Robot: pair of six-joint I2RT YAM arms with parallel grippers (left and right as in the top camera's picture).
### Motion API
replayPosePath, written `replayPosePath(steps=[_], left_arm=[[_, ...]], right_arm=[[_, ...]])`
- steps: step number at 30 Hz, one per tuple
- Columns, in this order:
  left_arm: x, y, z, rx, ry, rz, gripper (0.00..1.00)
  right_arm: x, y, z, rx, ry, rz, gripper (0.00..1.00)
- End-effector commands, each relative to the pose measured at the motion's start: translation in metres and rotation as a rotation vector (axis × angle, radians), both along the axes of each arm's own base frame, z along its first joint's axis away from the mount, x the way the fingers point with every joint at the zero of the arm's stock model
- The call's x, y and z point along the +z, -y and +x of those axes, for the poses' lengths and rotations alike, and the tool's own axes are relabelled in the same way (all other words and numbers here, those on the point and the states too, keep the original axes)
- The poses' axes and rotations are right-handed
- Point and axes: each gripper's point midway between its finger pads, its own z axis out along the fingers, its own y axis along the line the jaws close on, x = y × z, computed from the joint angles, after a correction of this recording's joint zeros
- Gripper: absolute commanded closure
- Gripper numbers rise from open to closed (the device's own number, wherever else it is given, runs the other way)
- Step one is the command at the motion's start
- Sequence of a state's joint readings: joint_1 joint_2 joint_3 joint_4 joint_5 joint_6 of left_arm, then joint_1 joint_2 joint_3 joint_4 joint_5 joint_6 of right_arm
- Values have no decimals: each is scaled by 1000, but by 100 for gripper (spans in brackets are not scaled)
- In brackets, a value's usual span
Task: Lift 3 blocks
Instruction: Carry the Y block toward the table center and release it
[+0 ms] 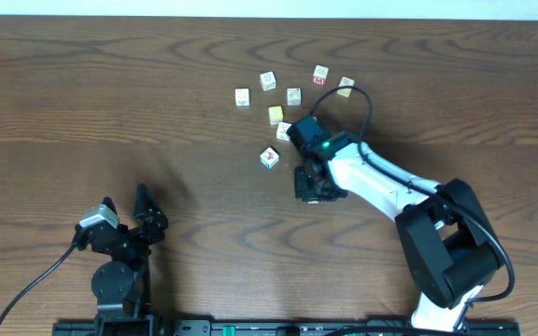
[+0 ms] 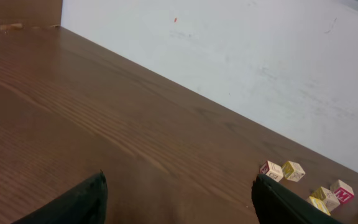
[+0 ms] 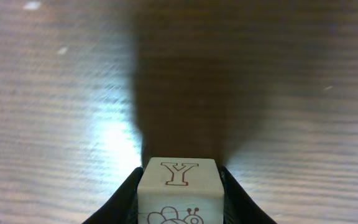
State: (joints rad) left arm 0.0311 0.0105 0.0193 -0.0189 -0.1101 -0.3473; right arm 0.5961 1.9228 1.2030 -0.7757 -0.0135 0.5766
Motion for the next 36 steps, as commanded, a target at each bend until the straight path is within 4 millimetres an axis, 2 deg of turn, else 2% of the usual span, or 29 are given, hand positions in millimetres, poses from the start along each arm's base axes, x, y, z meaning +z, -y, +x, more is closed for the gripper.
replayPosePath(steps=[1, 6, 13, 17, 19, 22, 23, 24, 27, 31, 35, 36], left_arm=[[-17, -3, -2, 19, -54, -3, 25], [-17, -3, -2, 18, -54, -2, 25], [-17, -3, -2, 18, -54, -2, 25], [-17, -3, -2, 19, -54, -3, 25], [-17, 4, 0, -21, -51, -18, 25], [-19, 24, 2, -147, -77, 38, 25], [-18, 26, 2, -164, -87, 40, 25], [-17, 27, 1, -167, -111, 37, 25], [-19, 28, 5, -173, -207, 26, 25], [-27, 41, 19, -240, -361, 5, 25], [-31, 64, 41, -325, -494, -2, 25], [-31, 75, 50, -358, -533, 4, 25]], right_arm=[[-16, 3, -20, 3, -59, -37, 72], [-16, 10, -10, 0, -8, -82, 54], [-10, 5, 2, 25, 34, -57, 50], [15, -2, 19, 30, 92, -20, 46], [32, -4, 29, 40, 129, 1, 39], [65, -3, 48, 63, 197, 31, 32], [74, -2, 54, 70, 217, 38, 31], [93, 1, 65, 83, 260, 52, 28], [123, 10, 89, 100, 341, 79, 19], [131, 31, 109, 59, 369, 94, 16], [132, 35, 117, 83, 377, 139, 16], [133, 34, 120, 94, 385, 154, 15]])
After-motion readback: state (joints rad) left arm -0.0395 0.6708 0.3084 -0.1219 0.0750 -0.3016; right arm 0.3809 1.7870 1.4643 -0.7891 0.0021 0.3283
